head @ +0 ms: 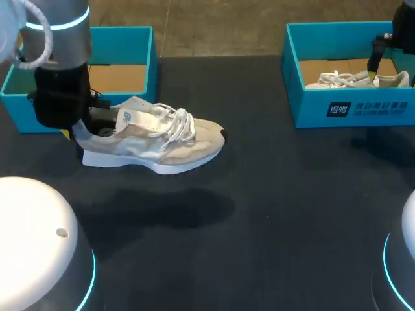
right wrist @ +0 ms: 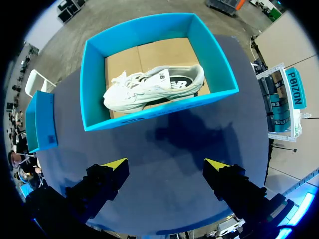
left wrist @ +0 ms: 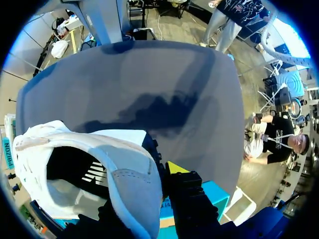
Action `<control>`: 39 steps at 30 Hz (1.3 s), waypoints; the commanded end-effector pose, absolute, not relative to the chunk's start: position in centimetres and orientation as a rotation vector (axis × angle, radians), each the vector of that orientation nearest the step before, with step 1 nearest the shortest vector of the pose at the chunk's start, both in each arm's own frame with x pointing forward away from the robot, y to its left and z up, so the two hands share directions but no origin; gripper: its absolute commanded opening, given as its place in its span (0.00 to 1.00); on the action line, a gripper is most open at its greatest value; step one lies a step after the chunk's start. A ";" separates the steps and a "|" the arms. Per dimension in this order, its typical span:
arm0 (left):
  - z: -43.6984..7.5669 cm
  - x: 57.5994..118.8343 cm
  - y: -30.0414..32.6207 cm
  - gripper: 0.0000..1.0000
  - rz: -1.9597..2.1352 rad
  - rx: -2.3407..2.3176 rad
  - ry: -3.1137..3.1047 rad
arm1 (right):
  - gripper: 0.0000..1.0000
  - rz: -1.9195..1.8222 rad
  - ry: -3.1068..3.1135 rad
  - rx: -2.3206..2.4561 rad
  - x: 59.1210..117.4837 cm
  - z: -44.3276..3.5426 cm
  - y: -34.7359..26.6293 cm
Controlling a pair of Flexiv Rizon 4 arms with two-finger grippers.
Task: Take the shoe out of the shoebox, open the shoe tongue, remove and reinsert the insole, then place the shoe into the shoebox
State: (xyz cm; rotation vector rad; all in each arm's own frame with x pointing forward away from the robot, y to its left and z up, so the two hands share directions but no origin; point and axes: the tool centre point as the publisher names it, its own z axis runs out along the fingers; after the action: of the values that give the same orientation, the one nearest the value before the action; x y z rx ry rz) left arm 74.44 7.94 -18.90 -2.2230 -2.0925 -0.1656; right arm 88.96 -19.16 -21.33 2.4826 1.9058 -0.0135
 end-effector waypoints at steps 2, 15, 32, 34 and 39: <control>-18.9 74.0 8.2 0.00 -0.283 -2.286 -2.136 | 1.00 -0.014 1.906 2.483 89.0 -21.4 -19.1; -22.2 69.1 3.5 0.00 -0.256 -2.232 -2.080 | 1.00 -0.014 1.906 2.483 89.0 -21.4 -19.1; -28.3 68.6 -2.7 0.00 -0.229 -2.165 -2.089 | 1.00 -0.014 1.906 2.483 89.0 -21.4 -19.1; -28.9 68.6 -3.6 0.00 -0.225 -2.171 -2.091 | 1.00 -0.014 1.906 2.483 89.0 -21.4 -19.1; -30.2 68.5 -5.3 0.00 -0.207 -2.181 -2.089 | 1.00 -0.014 1.906 2.483 89.0 -21.4 -19.1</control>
State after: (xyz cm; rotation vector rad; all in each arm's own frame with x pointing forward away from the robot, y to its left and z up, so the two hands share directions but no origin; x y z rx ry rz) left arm 67.93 -3.00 -29.10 -2.2046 -2.1031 -0.1904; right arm 88.96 -19.16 -21.33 2.4826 1.9058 -0.0135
